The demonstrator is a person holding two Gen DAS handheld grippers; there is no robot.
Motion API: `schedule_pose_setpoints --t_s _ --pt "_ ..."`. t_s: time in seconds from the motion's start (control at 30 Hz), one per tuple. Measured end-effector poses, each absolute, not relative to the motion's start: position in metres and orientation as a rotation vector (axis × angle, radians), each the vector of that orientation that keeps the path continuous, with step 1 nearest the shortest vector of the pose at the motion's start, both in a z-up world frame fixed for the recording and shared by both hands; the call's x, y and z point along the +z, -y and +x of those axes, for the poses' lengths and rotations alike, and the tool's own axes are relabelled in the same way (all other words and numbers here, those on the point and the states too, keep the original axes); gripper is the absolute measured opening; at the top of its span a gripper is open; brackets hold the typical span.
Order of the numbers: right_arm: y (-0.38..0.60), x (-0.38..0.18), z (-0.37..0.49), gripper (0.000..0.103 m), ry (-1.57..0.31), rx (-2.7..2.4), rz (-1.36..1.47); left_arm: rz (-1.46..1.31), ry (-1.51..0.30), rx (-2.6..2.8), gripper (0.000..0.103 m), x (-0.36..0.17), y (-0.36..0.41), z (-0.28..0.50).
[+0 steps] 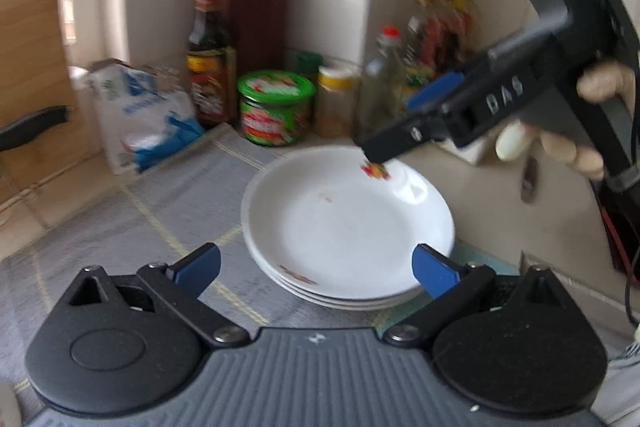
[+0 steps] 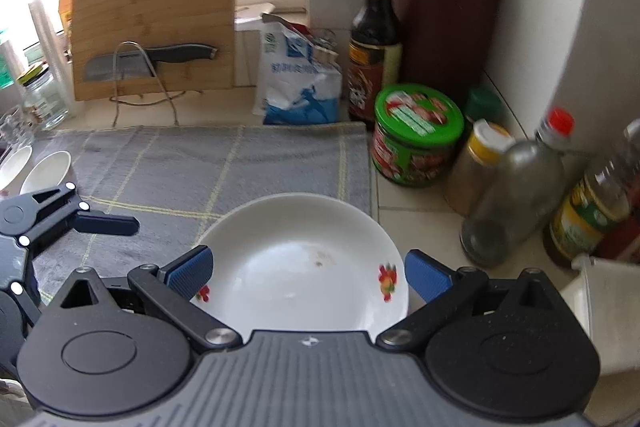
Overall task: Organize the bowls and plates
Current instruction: 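Open the right gripper to release the plate on the stack, then withdraw the right gripper and move the left gripper toward the white bowls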
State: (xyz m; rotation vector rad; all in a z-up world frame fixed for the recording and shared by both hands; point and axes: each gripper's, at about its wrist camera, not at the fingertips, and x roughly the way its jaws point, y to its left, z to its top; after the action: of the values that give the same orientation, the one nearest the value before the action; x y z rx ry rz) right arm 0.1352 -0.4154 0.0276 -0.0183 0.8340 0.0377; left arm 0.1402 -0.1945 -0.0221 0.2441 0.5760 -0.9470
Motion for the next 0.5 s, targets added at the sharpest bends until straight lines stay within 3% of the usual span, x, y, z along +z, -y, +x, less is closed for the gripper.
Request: schedule_pose_setpoints --t_s 0.2,0.5 --pt "0.409 0.029 0.137 0.103 -0.789 0.077 -0.068 0.145 -0.448 -0.784 0.102 -0.002 0.158 0.128" --pt "0.37 0.019 0.153 0.103 -0.731 0.241 -0.185 0.137 -0.459 -0.551 0.102 0.003 0.121 0.103"
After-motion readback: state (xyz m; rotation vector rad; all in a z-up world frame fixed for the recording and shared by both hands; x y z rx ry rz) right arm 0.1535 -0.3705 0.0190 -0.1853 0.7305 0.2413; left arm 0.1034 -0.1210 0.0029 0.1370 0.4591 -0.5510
